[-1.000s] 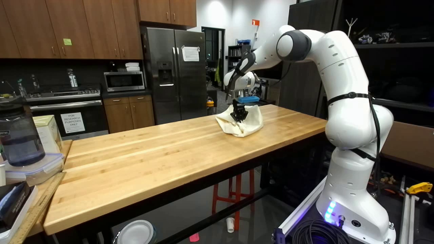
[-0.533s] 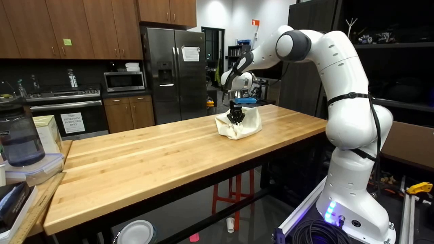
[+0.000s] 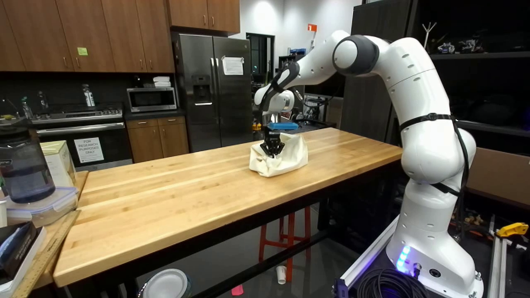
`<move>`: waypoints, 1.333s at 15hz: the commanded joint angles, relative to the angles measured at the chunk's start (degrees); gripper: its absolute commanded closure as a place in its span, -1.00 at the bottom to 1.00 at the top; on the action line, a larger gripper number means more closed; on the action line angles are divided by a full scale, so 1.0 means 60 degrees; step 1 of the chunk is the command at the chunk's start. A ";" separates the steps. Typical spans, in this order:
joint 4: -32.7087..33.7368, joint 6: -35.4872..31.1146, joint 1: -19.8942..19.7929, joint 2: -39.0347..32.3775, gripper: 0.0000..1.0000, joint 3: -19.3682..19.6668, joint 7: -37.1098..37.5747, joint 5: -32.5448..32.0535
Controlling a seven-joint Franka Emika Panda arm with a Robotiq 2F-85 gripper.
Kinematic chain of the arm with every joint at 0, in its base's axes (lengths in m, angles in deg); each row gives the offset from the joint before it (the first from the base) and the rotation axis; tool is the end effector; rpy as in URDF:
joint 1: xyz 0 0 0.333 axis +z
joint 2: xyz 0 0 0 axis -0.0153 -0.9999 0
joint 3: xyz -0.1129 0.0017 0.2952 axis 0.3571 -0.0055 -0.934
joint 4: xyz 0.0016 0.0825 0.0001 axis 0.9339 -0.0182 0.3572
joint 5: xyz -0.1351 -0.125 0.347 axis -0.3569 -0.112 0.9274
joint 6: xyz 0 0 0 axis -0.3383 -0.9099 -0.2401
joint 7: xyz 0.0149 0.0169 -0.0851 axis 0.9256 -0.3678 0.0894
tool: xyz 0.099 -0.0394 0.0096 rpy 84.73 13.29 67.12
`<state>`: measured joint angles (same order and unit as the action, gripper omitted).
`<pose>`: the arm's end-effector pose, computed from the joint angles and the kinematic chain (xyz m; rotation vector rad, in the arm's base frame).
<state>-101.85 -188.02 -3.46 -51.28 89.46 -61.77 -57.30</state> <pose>0.6475 -0.0336 0.2828 -2.9393 0.2494 0.3955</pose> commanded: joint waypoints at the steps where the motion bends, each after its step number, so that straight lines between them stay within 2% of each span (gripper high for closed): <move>1: -0.0236 -0.0475 0.0708 -0.0242 0.98 -0.0363 0.0958 0.0511; 6: -0.0130 -0.1109 0.2239 -0.0644 0.98 -0.0770 0.2752 0.0314; 12: 0.0593 -0.1138 0.4001 -0.1253 0.98 -0.1030 0.4381 -0.0423; 15: 0.1005 -0.1126 0.4376 -0.1416 0.98 -0.1008 0.4835 -0.0640; 20: 0.0925 -0.1231 0.3986 -0.1102 0.98 -0.0921 0.4608 -0.0351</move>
<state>-95.95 -192.75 22.23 -55.71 83.48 -33.12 -59.96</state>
